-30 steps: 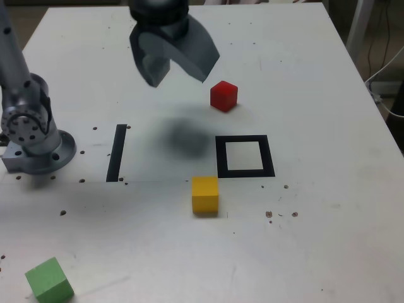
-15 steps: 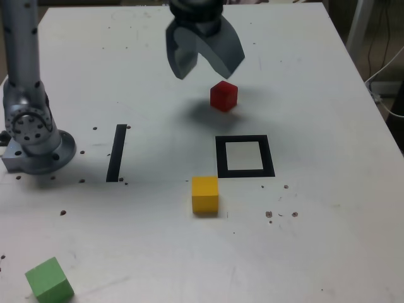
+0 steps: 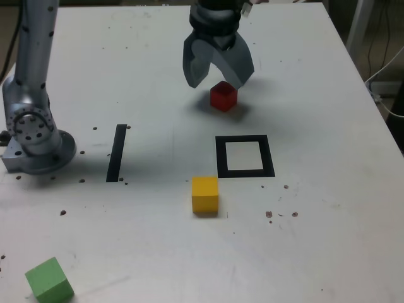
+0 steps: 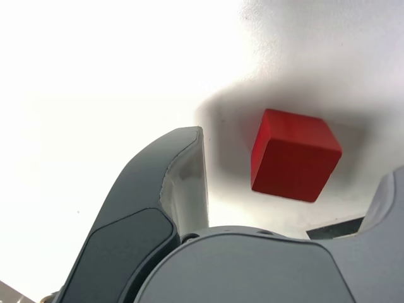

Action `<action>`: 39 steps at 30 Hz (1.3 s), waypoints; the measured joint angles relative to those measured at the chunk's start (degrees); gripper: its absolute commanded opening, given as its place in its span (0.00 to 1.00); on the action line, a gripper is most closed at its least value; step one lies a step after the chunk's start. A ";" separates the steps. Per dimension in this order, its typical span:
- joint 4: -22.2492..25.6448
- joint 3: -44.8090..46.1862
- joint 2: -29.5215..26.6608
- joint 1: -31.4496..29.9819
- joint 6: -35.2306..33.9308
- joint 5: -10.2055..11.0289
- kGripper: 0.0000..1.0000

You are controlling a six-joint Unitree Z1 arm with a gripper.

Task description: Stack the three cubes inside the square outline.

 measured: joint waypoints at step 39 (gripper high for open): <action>-4.36 3.42 1.87 -4.93 -4.75 0.90 0.30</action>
